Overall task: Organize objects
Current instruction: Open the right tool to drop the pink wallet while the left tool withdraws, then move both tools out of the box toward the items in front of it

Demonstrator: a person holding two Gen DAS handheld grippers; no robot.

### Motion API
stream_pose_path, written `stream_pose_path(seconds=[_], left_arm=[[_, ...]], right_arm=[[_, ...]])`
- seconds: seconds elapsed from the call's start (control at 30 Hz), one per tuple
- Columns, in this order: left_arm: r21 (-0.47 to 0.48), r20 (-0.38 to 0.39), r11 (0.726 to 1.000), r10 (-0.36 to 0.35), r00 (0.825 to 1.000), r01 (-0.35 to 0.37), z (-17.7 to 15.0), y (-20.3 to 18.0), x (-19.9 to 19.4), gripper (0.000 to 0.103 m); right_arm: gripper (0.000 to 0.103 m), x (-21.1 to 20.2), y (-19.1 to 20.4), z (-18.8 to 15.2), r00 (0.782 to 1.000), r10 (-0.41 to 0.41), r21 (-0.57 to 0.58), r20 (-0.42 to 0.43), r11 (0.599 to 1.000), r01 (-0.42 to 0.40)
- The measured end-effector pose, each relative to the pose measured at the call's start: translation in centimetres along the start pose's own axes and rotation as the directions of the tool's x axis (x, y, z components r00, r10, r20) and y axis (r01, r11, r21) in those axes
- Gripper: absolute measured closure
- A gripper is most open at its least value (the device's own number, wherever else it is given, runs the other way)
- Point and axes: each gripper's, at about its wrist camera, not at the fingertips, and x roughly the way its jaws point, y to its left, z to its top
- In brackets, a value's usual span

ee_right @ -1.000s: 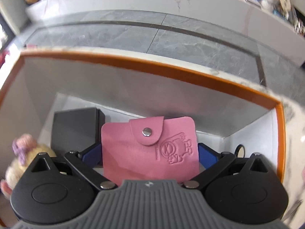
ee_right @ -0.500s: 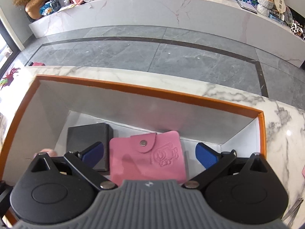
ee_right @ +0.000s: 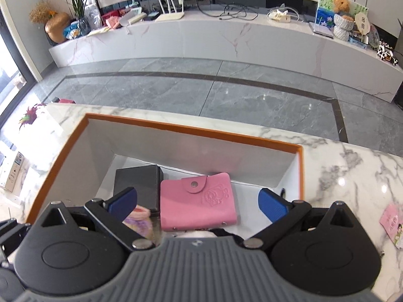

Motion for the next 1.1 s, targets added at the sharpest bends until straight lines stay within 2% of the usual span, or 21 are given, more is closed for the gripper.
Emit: stream_pose_path(seconds=[0.3,0.63,0.8,0.9,1.0,1.1], left_arm=[[0.019,0.073,1.0,0.005,0.997,-0.007,-0.3,0.3,-4.0,0.014],[0.091,0.128,0.996,0.003,0.992,-0.015,-2.7,0.3,-8.3,0.014],[0.117,0.141,0.993,-0.009,0.99,-0.007,-5.7,0.8,-9.9,0.014],[0.114,0.116,0.993,-0.014,0.993,0.0,-8.0,1.6,-10.1,0.014],[0.111,0.104,0.994,-0.014,0.994,0.003,-10.3,2.5,-9.8,0.014],[0.086,0.081,0.996,-0.011,0.997,0.004,-12.9,3.1,-8.9,0.014]], right_arm=[[0.001,-6.1,-0.6,-3.4,0.992,0.012,0.037,0.122,0.999,-0.016],[0.001,-12.3,0.6,-12.5,0.972,0.005,0.082,0.237,0.996,-0.025],[0.001,-12.3,1.3,-17.7,0.971,0.009,0.104,0.237,0.994,-0.035],[0.001,-11.6,1.6,-20.1,0.972,0.038,0.132,0.232,0.989,-0.07],[0.001,-10.5,1.8,-21.6,0.971,0.069,0.158,0.229,0.982,-0.107],[0.001,-9.5,2.3,-22.0,0.975,0.061,0.128,0.213,0.988,-0.089]])
